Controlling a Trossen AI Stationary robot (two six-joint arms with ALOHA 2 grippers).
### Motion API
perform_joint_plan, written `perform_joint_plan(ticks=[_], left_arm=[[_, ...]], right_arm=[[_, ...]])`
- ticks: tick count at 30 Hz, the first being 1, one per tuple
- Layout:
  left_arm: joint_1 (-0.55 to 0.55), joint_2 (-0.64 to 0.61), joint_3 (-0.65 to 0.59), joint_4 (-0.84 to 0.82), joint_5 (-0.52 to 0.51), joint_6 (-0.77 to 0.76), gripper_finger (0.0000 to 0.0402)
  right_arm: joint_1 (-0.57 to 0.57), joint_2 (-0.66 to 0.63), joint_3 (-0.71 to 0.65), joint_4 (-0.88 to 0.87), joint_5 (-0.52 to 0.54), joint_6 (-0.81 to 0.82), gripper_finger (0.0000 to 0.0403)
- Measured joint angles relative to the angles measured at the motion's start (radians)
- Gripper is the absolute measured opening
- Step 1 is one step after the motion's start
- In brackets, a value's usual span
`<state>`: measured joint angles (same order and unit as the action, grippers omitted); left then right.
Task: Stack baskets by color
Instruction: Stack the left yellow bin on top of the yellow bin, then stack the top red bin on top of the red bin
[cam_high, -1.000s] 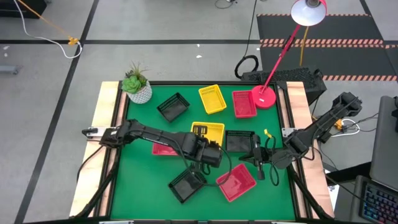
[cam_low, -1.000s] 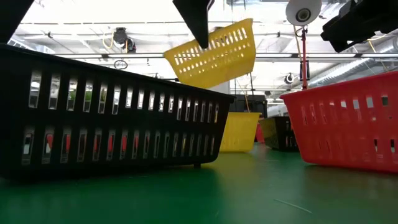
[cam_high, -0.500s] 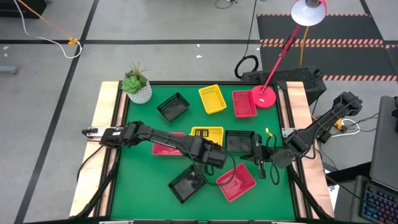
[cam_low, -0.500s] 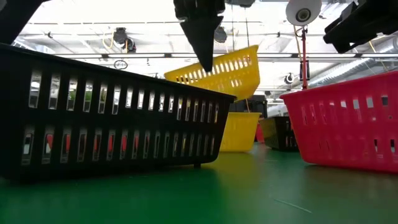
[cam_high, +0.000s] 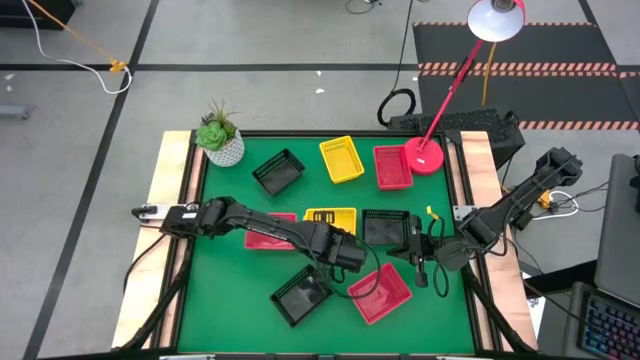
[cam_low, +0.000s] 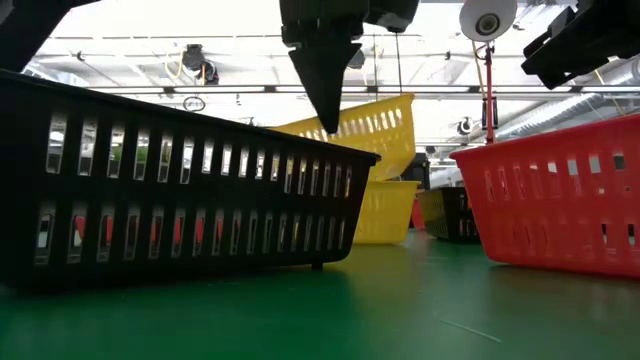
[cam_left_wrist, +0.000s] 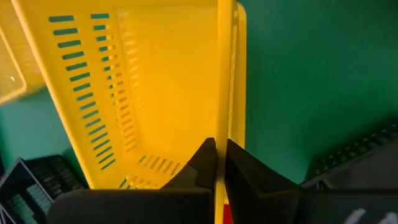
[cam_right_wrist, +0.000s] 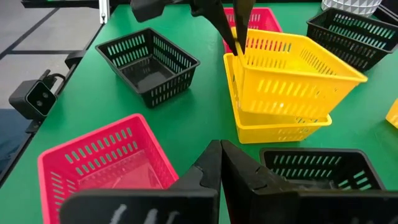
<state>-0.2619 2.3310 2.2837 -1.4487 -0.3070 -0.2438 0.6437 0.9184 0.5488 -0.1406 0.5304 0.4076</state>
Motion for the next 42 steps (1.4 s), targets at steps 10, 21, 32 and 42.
perform_joint_plan(ticks=[10,21,32,42], left_arm=[[0.012,0.001,0.000,0.001,0.020,-0.068,0.0014],[0.018,0.029,0.000,0.012,0.042,-0.076,0.0015],[0.021,0.032,0.000,0.009,0.037,-0.078,0.0031],[0.021,0.032,0.000,0.018,0.018,-0.096,0.0127]], right_arm=[[0.000,0.000,0.000,0.000,0.000,0.000,0.0000],[0.000,0.000,0.000,0.000,-0.001,0.000,0.0000],[0.000,0.000,0.000,0.001,-0.002,0.000,0.0000],[0.000,0.000,0.000,0.001,-0.002,0.000,0.0000]])
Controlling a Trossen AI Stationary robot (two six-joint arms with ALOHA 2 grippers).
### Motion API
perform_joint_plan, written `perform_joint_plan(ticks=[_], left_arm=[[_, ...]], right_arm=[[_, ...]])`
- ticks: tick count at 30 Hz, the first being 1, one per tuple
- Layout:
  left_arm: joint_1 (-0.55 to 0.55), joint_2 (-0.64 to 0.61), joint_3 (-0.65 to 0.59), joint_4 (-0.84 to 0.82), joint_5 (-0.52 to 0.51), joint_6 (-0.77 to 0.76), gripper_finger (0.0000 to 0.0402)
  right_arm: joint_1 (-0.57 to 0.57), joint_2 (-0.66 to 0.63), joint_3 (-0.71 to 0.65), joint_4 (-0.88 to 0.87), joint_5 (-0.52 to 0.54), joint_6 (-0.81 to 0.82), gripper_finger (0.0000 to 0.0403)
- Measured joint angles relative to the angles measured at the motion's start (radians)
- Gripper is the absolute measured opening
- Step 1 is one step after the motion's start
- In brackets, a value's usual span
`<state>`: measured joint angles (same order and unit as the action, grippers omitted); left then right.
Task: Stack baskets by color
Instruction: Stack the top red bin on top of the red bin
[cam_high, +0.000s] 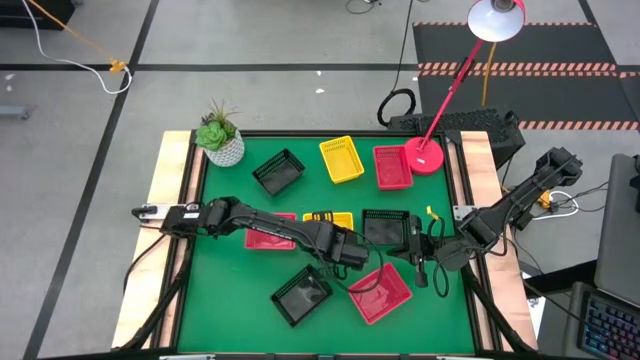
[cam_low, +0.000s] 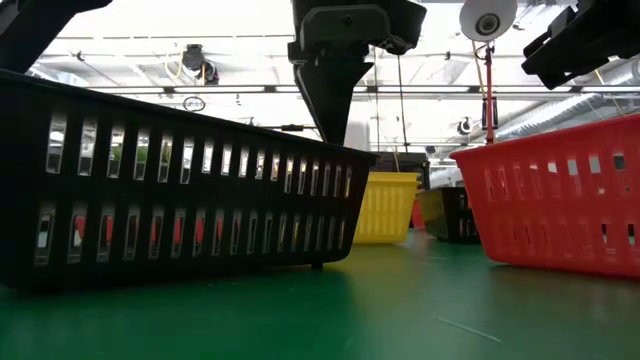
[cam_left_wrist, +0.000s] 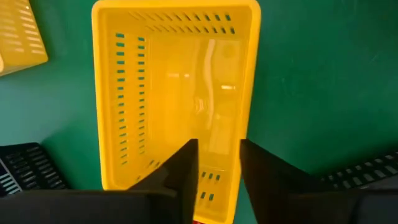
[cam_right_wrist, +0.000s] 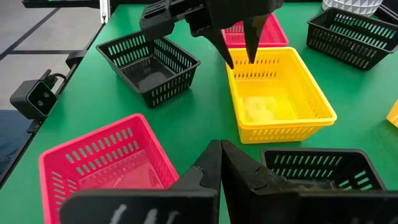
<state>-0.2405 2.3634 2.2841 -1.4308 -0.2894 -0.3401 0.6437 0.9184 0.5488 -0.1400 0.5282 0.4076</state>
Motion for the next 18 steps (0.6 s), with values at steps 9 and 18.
perform_joint_plan(ticks=[9,18], left_arm=[[0.000,-0.031,0.001,0.007,0.001,0.025,0.0171],[-0.054,-0.157,0.003,0.011,-0.082,0.040,0.0144]], right_arm=[[0.000,0.000,0.000,0.000,0.000,0.020,0.0000],[0.000,0.000,0.000,0.004,0.000,0.072,0.0000]])
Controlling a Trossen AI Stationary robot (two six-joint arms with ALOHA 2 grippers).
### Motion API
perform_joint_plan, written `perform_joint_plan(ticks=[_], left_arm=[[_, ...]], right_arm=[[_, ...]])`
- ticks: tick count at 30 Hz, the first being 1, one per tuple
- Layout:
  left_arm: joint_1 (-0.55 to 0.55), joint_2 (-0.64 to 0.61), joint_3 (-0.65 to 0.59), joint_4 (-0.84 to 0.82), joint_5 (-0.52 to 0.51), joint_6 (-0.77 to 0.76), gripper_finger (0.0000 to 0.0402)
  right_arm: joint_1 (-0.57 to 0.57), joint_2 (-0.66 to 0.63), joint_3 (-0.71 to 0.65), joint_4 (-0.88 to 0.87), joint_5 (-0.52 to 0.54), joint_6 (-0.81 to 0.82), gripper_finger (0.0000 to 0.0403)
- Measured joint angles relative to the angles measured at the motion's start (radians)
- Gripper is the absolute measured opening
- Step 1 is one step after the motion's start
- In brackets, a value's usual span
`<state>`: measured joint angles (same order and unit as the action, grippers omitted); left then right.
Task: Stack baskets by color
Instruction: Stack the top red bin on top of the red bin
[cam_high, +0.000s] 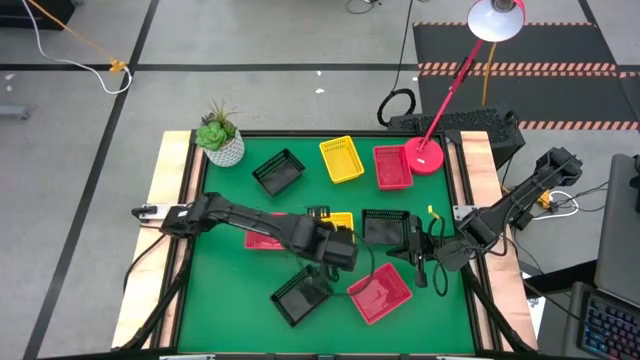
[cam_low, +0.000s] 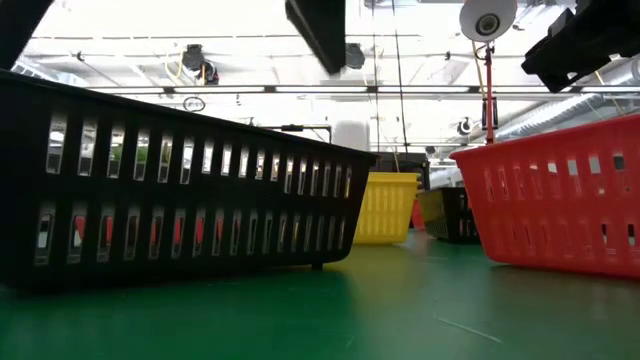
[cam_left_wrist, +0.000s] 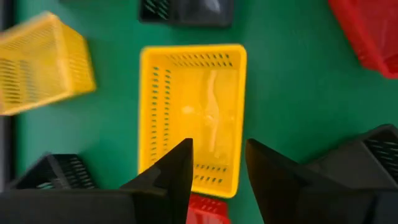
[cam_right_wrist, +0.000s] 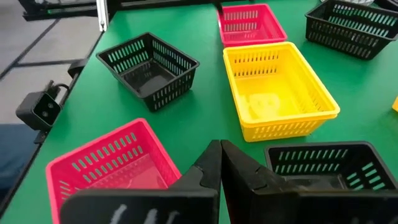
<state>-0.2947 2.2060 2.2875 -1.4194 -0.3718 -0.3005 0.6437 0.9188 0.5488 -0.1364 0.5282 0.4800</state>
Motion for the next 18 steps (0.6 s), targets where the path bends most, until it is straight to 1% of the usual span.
perform_joint_plan(ticks=[4,8,11,15,18], left_arm=[[-0.047,-0.054,0.000,0.000,-0.104,0.009,0.0129],[-0.086,-0.093,0.000,0.004,-0.158,0.010,0.0116],[-0.115,-0.112,-0.021,0.018,-0.200,0.011,0.0109],[-0.145,-0.138,-0.111,0.079,-0.246,0.013,0.0100],[-0.154,-0.190,-0.243,0.215,-0.249,0.047,0.0098]], right_arm=[[0.000,0.000,0.000,0.007,0.001,0.035,0.0000],[0.000,0.001,0.000,0.010,0.009,0.075,0.0000],[0.000,0.003,0.000,0.067,0.021,0.078,0.0000],[0.011,0.018,0.000,0.220,0.020,0.004,0.0000],[0.017,0.028,0.000,0.302,0.019,-0.028,0.0000]])
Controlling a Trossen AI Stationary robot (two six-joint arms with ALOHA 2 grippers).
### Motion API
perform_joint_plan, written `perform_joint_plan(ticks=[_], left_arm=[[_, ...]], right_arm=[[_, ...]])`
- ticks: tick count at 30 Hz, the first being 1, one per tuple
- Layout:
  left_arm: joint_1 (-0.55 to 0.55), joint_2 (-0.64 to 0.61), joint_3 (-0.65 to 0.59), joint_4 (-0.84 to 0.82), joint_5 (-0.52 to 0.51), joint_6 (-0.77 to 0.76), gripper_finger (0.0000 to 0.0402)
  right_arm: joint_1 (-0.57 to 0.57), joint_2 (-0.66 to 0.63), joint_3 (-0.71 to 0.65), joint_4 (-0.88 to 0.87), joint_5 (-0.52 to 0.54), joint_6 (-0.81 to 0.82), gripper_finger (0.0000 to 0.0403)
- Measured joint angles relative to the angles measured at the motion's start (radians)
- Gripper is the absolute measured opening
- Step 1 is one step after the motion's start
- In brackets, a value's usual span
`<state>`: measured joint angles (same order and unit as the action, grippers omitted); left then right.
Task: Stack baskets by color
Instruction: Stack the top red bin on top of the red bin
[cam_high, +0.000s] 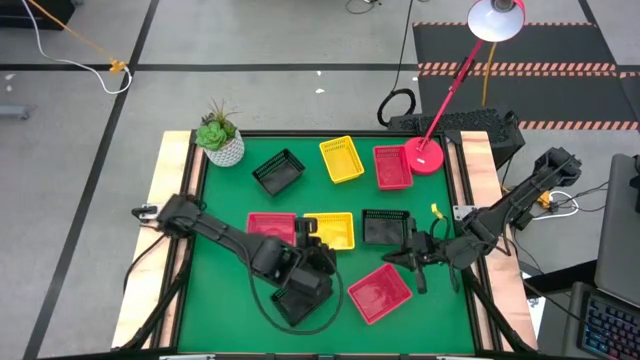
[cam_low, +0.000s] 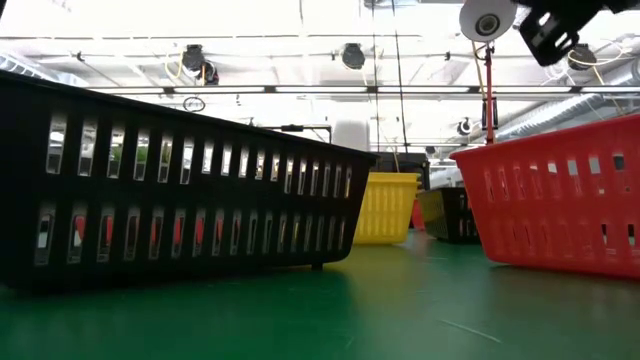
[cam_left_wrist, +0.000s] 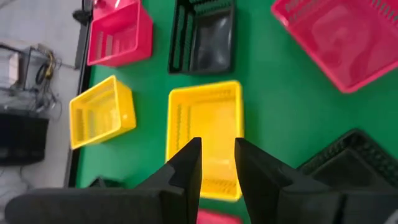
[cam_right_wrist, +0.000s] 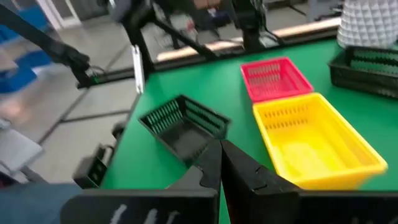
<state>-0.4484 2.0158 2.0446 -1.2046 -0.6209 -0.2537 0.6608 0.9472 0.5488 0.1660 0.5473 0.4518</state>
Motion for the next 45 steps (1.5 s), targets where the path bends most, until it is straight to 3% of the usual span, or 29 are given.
perform_joint_plan(ticks=[6,14,23,29,36,45], left_arm=[[0.013,-0.186,-0.370,0.314,0.021,0.023,0.0097],[-0.020,-0.436,-0.768,0.678,0.025,-0.037,0.0097],[-0.042,-0.560,-1.088,1.166,-0.010,0.092,0.0097],[-0.041,-0.560,-1.159,1.346,-0.010,0.174,0.0097],[-0.046,-0.560,-1.166,1.341,-0.009,0.171,0.0097],[-0.046,-0.560,-1.166,1.337,-0.009,0.166,0.0097]], right_arm=[[-0.008,0.002,0.097,-0.107,0.014,0.012,0.0000],[-0.178,0.011,0.427,-0.782,0.050,0.130,0.0000],[-0.463,0.185,0.712,-1.219,-0.209,0.140,0.0000],[-0.604,0.315,0.785,-1.398,-0.287,0.120,0.0000],[-0.736,0.379,0.785,-1.406,-0.286,-0.015,0.0002],[-0.910,0.443,0.785,-1.402,-0.289,-0.286,0.0061]])
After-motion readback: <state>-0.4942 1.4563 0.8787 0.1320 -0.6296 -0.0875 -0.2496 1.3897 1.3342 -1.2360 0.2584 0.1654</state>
